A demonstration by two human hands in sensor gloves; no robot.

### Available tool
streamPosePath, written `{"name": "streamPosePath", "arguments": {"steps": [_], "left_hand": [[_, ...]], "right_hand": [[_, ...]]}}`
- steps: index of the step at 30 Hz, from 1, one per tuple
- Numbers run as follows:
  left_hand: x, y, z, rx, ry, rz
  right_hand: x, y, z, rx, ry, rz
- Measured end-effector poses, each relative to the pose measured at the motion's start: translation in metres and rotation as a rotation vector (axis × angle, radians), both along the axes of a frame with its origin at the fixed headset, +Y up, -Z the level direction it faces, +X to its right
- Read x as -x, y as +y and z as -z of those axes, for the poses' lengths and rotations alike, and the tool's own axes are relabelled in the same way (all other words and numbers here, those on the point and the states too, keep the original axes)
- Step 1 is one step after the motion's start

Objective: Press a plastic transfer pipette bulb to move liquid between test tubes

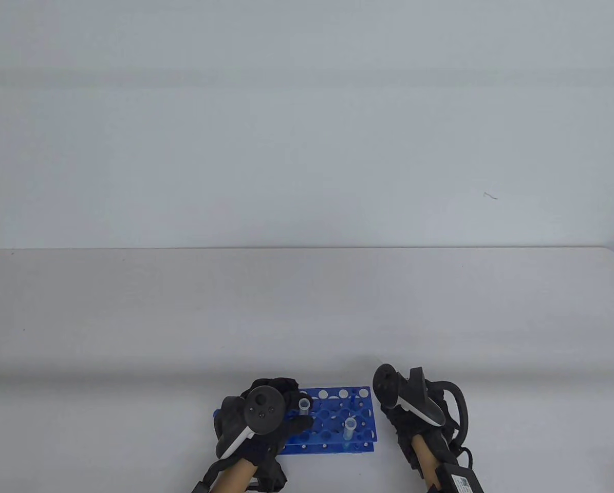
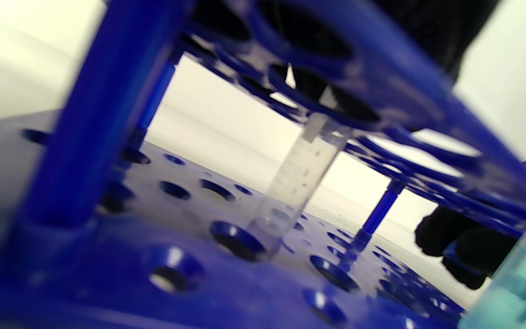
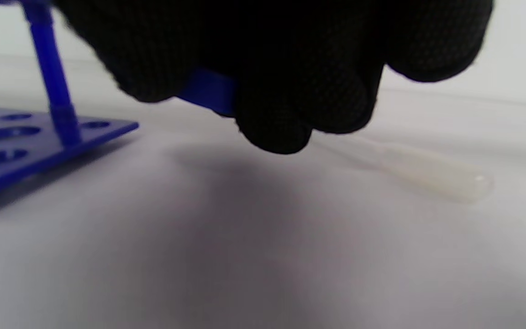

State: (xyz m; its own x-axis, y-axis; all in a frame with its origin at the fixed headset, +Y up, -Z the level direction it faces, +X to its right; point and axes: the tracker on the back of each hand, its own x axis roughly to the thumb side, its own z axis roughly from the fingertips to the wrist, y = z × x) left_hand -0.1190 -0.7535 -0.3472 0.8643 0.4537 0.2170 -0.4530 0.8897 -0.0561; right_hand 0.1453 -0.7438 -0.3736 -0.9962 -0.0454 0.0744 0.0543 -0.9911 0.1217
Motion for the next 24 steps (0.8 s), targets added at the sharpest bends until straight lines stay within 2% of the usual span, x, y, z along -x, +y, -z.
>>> {"name": "streamPosePath", "arguments": {"steps": [9,14,24], "left_hand": [[-0.001,-0.001,-0.001,-0.004,-0.003,0.009],[-0.001,-0.001,-0.002,-0.006,-0.001,0.012],[-0.002,-0.001,-0.002,-0.003,-0.019,0.026]], "right_hand": [[0.013,-0.011,-0.001,0.002,0.084,-0.080],[0.018,-0.014,0.001,0.007,0.089,-0.137],[0.017,-0.014,0.000,0.048,0.077,-0.124]]}}
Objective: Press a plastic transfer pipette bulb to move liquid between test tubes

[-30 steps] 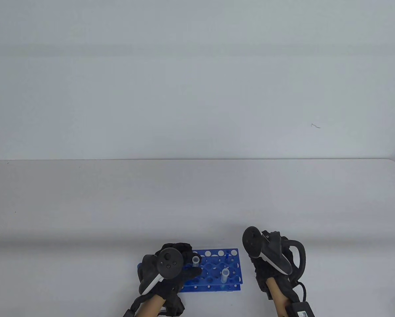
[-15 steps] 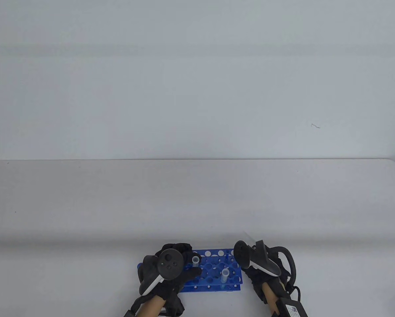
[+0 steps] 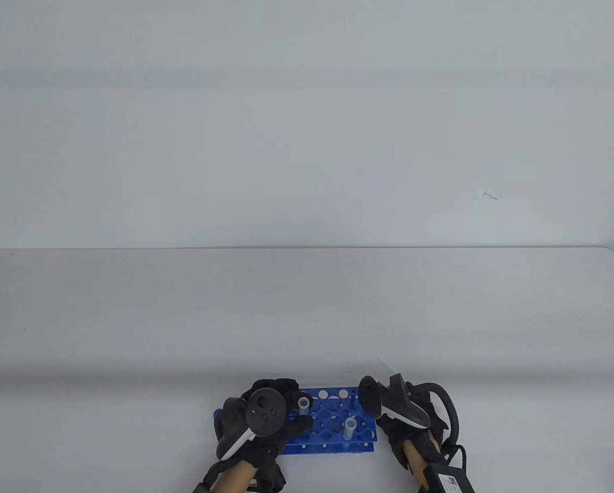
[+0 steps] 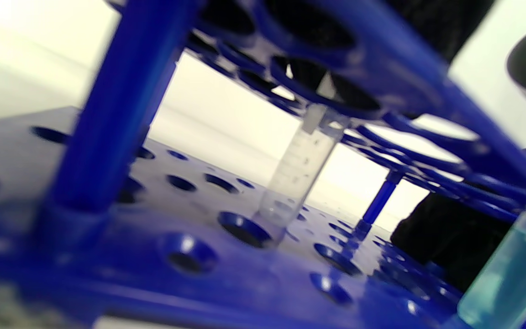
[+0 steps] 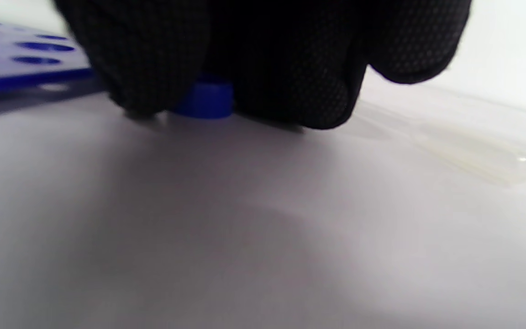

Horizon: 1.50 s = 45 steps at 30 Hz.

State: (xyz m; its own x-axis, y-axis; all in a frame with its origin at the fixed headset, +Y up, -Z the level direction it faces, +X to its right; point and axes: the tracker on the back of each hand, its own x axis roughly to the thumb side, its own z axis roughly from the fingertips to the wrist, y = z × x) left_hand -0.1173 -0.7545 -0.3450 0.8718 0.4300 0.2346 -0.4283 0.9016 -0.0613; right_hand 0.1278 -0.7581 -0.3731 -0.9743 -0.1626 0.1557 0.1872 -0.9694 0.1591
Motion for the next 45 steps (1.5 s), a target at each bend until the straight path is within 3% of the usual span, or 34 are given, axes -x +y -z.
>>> {"name": "streamPosePath", "arguments": {"steps": [8,14,20,23,28,31,34,40,45], "left_hand": [[0.000,0.000,-0.001,-0.003,-0.016,0.009],[0.002,0.003,-0.002,0.003,-0.036,0.009],[0.024,0.024,-0.001,-0.029,0.038,-0.011],[0.046,0.045,-0.001,-0.025,0.102,-0.112],[0.085,0.083,-0.011,-0.077,0.130,-0.515],[0.102,0.093,-0.021,-0.110,0.076,-0.756],[0.111,0.090,-0.028,-0.102,0.037,-0.902],[0.111,0.068,-0.026,-0.068,0.003,-0.967],[0.116,0.045,-0.018,0.021,0.013,-1.064]], "right_hand": [[-0.004,0.005,0.001,0.061,-0.029,0.042],[-0.024,0.026,0.003,0.026,-0.097,0.165],[-0.047,0.040,0.003,-0.003,-0.152,0.323],[-0.053,0.040,0.004,-0.005,-0.167,0.345],[-0.055,0.040,0.006,-0.003,-0.174,0.356],[-0.057,0.039,0.007,-0.004,-0.180,0.358],[-0.063,0.039,0.008,-0.010,-0.197,0.370],[-0.089,0.039,0.006,-0.050,-0.298,0.285],[-0.119,0.020,0.004,0.032,-0.423,0.281]]}}
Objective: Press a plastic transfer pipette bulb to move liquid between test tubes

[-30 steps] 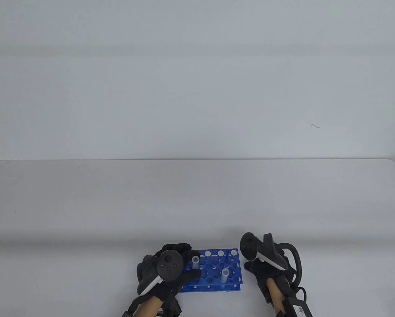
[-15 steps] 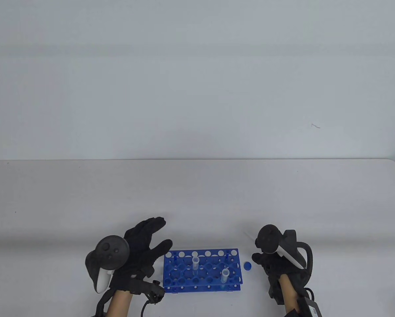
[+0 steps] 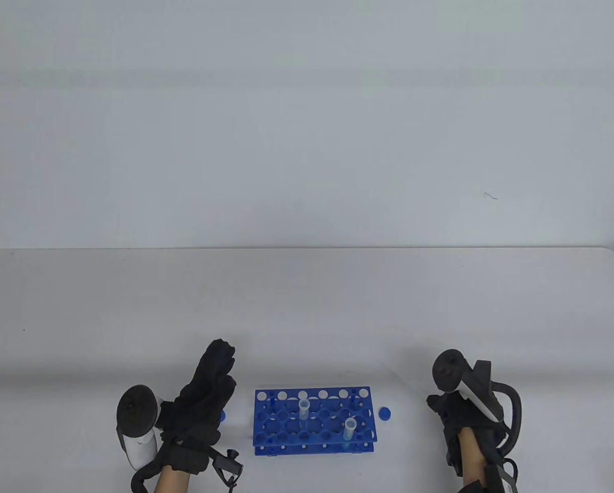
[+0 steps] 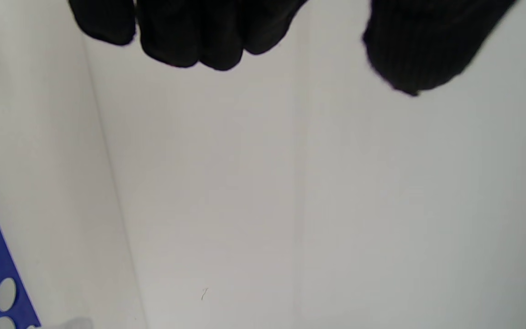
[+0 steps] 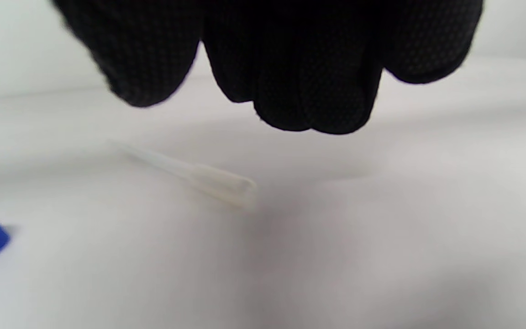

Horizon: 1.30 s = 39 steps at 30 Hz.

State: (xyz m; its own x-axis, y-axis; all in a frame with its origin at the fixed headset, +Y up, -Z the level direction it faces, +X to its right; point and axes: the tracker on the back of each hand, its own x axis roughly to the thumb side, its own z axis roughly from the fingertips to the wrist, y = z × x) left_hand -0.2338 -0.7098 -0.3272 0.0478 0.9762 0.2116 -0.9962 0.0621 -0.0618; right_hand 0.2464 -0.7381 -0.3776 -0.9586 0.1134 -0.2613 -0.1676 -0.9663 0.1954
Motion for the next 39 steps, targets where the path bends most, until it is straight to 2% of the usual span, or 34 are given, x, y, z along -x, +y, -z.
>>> {"name": "streamPosePath", "arguments": {"steps": [6,14,24,33,39], "left_hand": [[0.005,-0.006,0.003,0.017,0.010,-0.030],[0.002,-0.005,0.002,-0.002,0.009,-0.015],[0.001,-0.004,0.002,-0.003,0.012,-0.008],[0.000,-0.005,0.001,-0.002,0.012,0.003],[-0.001,-0.005,0.001,-0.004,0.013,0.004]], "right_hand": [[-0.001,-0.011,0.000,0.009,-0.010,-0.026],[0.020,-0.025,0.004,-0.026,0.064,-0.191],[0.025,-0.037,0.006,-0.041,0.078,-0.239],[0.029,-0.037,0.007,-0.058,0.091,-0.275],[0.035,-0.036,0.008,-0.076,0.136,-0.370]]}}
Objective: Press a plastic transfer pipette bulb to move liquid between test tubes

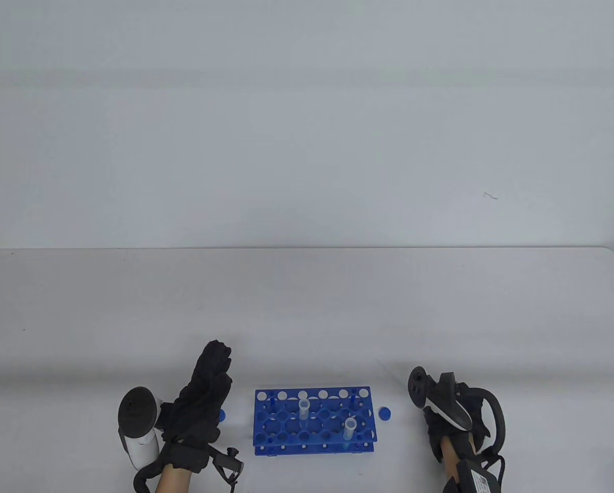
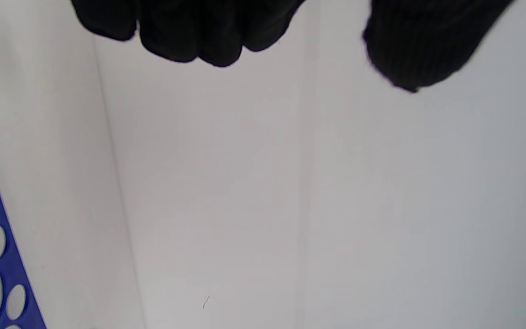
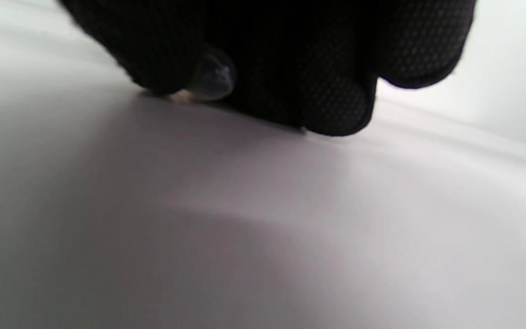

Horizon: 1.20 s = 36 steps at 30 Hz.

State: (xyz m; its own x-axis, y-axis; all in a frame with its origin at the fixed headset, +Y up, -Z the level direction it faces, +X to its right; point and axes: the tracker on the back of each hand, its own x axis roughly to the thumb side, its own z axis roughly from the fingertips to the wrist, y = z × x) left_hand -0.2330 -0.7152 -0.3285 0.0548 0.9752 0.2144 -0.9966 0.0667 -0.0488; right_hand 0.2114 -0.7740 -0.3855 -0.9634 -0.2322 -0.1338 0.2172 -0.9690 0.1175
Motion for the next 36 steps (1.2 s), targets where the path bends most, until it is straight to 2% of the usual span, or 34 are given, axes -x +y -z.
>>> {"name": "streamPosePath", "arguments": {"steps": [4,7,10,13,15,18,20,23,28,31,36], "left_hand": [[-0.001,0.000,0.000,0.003,-0.003,0.000],[-0.001,0.000,0.000,0.000,-0.005,-0.003],[-0.001,0.000,0.000,-0.002,-0.007,-0.003],[-0.002,0.000,0.000,-0.003,-0.010,-0.006],[-0.002,0.000,0.000,-0.004,-0.012,-0.007],[-0.002,0.000,0.000,-0.005,-0.014,-0.010],[-0.002,0.000,0.000,-0.005,-0.015,-0.010],[-0.002,0.000,0.000,-0.003,-0.013,-0.006],[-0.002,0.000,0.000,-0.001,-0.006,0.007],[-0.002,0.000,0.000,-0.002,-0.002,0.016],[-0.002,0.000,0.001,-0.003,-0.001,0.028]], "right_hand": [[-0.004,0.006,-0.001,-0.045,0.003,0.016],[-0.013,0.024,-0.002,-0.070,-0.014,0.083],[-0.022,0.050,-0.006,-0.137,-0.033,0.239],[-0.030,0.084,-0.014,-0.227,-0.019,0.489],[-0.034,0.108,-0.022,-0.300,0.003,0.593],[-0.035,0.144,-0.034,-0.345,0.080,0.662],[-0.031,0.175,-0.045,-0.379,0.157,0.654],[-0.016,0.212,-0.061,-0.340,0.270,0.612],[0.029,0.254,-0.087,-0.331,0.469,0.466],[0.061,0.266,-0.097,-0.275,0.539,0.308],[0.097,0.261,-0.104,-0.312,0.594,0.104]]}}
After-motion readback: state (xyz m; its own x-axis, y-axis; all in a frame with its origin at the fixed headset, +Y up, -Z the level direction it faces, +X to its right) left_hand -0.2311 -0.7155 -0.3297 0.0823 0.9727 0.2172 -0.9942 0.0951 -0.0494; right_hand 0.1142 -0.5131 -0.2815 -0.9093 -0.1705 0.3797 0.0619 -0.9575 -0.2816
